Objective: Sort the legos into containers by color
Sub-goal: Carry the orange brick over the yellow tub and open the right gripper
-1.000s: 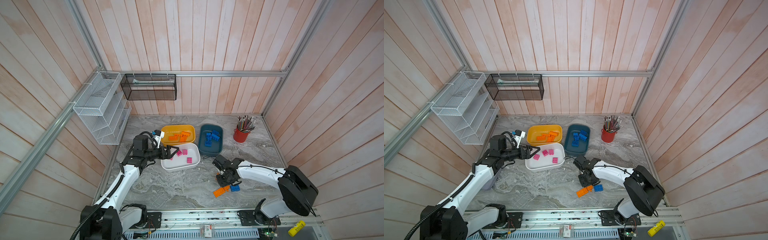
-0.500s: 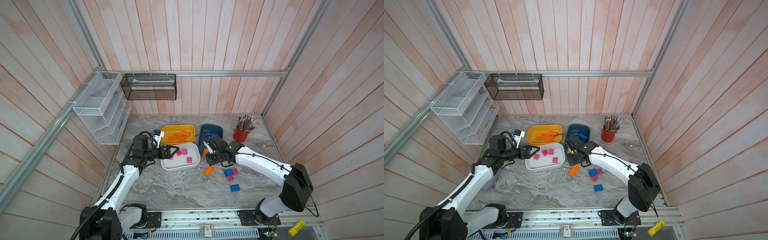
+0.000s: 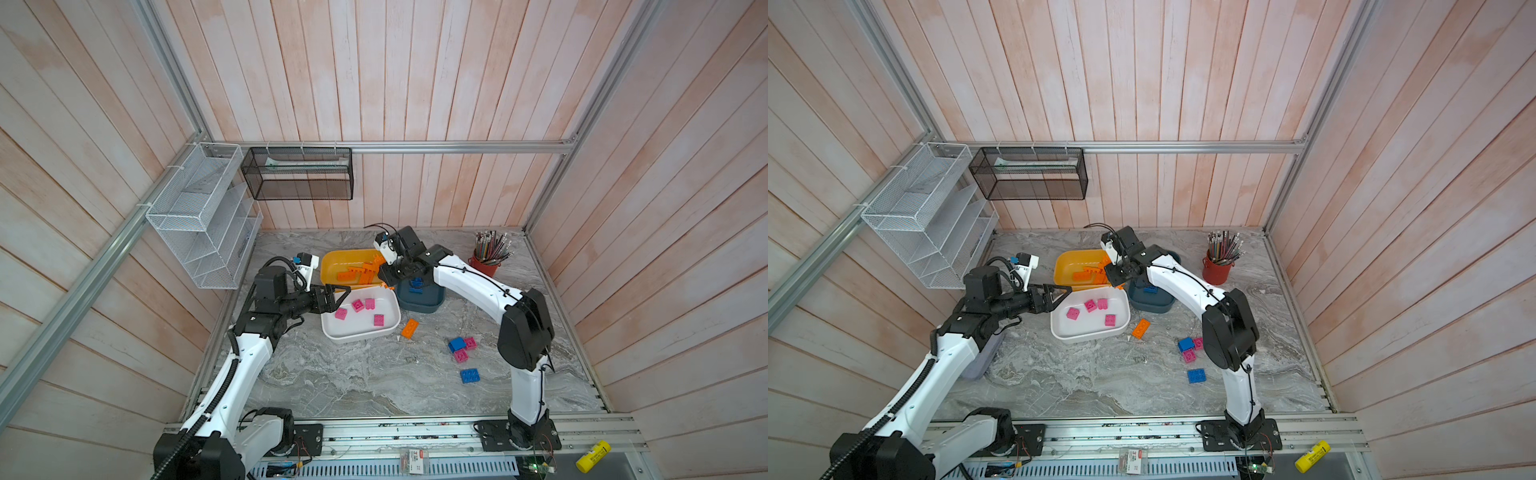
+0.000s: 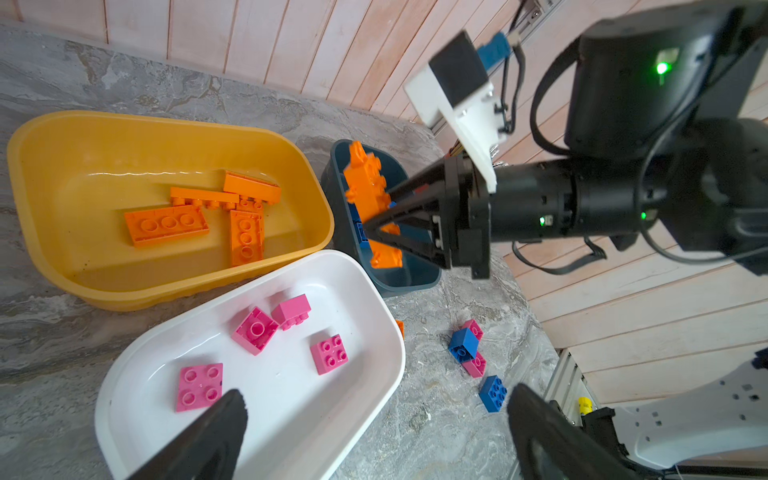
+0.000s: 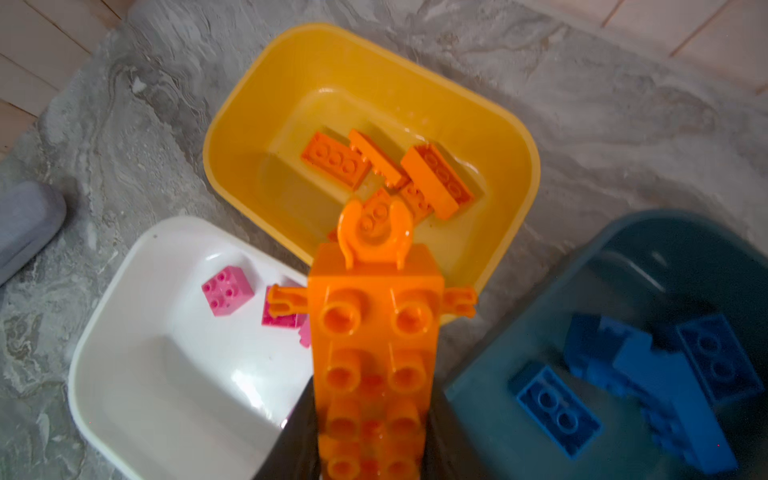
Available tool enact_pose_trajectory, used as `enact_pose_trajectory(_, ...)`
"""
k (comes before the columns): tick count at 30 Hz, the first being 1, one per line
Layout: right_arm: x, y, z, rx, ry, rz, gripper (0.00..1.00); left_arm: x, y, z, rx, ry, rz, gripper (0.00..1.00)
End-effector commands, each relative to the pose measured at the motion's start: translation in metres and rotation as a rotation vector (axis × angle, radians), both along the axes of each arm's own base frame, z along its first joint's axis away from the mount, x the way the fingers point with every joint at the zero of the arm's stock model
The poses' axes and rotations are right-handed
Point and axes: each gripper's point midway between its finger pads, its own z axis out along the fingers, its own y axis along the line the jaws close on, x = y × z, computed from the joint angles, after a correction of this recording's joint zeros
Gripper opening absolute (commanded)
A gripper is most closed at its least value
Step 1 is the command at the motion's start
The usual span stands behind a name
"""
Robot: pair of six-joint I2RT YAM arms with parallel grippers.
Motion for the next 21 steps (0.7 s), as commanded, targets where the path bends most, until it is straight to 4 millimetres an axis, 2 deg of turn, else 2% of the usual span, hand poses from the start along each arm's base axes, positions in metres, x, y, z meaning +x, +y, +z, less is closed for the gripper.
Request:
enact_pose_trajectory(1, 0.028, 0.026, -0.001, 0.040, -0.035, 0.053, 0.24, 0.000, 0.005, 0.012, 0.021, -0.040, 0.006, 1.00)
enact_pose_trajectory(3, 0.045, 0.038, -0.006, 0.044, -0.039, 0.058, 0.24, -0.001, 0.007, 0.013, 0.025, -0.040, 0.013, 1.00)
enact_pose_trajectory(7, 0.070, 0.052, -0.036, -0.020, -0.030, 0.061, 0.24, -0.003, 0.010, 0.011, 0.031, -0.035, 0.021, 1.00)
enact_pose_trajectory(11, 0.083, 0.059, -0.037, -0.018, -0.069, 0.065, 0.30, -0.004, 0.012, 0.009, 0.033, -0.031, 0.024, 0.99)
enact_pose_trajectory(13, 0.083, 0.063, -0.048, -0.007, -0.070, 0.080, 0.36, -0.003, 0.011, 0.007, 0.032, -0.026, 0.023, 1.00)
enact_pose_trajectory(17, 0.074, 0.068, -0.046, 0.023, -0.083, 0.123, 0.45, -0.001, 0.010, 0.005, 0.025, -0.021, 0.020, 1.00)
enact_pose_trajectory(19, 0.071, 0.067, -0.035, 0.022, -0.097, 0.141, 0.53, 0.001, 0.010, 0.005, 0.023, -0.021, 0.019, 1.00)
enact_pose_trajectory(21, 0.064, 0.064, -0.017, 0.025, -0.107, 0.171, 0.56, 0.002, 0.010, 0.005, 0.025, -0.024, 0.019, 1.00)
